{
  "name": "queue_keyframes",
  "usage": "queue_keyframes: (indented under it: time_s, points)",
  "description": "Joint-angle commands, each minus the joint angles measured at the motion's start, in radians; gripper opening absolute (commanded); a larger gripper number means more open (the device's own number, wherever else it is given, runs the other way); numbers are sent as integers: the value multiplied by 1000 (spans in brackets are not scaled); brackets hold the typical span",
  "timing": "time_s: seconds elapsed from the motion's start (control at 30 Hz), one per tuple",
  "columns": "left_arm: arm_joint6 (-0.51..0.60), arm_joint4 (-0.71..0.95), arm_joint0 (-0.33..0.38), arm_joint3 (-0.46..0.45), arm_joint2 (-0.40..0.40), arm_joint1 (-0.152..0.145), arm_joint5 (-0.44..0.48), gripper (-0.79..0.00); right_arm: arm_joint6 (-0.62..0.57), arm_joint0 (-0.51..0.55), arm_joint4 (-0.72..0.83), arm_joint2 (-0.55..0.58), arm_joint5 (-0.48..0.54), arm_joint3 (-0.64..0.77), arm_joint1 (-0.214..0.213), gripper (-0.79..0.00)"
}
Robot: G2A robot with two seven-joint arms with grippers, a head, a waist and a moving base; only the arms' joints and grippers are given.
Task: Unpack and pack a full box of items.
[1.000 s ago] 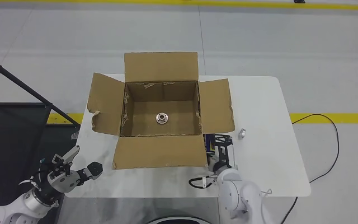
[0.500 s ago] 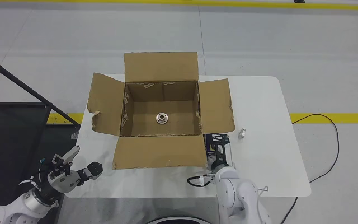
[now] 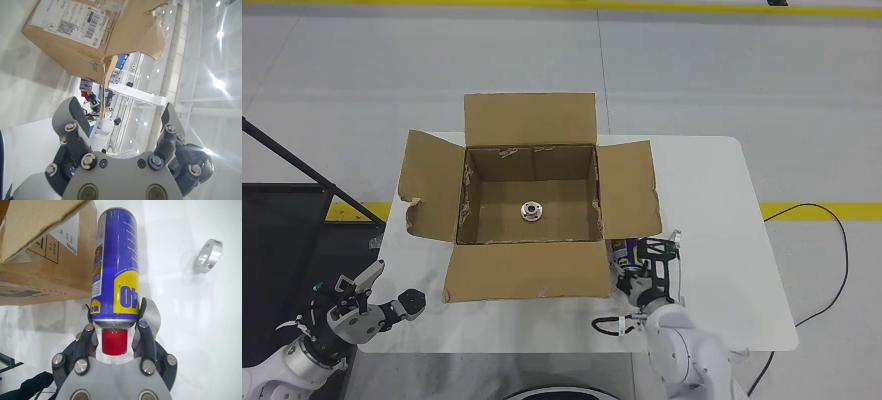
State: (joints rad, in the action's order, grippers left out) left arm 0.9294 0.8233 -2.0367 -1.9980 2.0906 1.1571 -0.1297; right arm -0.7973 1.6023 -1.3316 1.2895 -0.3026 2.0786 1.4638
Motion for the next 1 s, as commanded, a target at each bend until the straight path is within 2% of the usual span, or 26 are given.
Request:
queue_keyframes:
  time_s: [0.0,0.17,0.33,0.5,0.6,0.73,0.97]
  points:
    - [0,0,0,0,0,0,0,0,0,19,-6,18,-2,25,-3,-785]
    - [0,0,0,0,0,0,0,0,27,71,-5,80,-36,107,-8,-785]
    - [0,0,0,0,0,0,0,0,110,115,23,153,-83,192,-9,-785]
    - [0,0,0,0,0,0,0,0,139,97,-9,187,-88,264,-12,-785]
    - [0,0,0,0,0,0,0,0,133,35,-21,179,-66,271,-13,-785]
    - [0,0,0,0,0,0,0,0,93,-76,37,133,-8,265,-11,-785]
    - [0,0,0,0,0,0,0,0,10,-308,150,-8,73,80,0,-785]
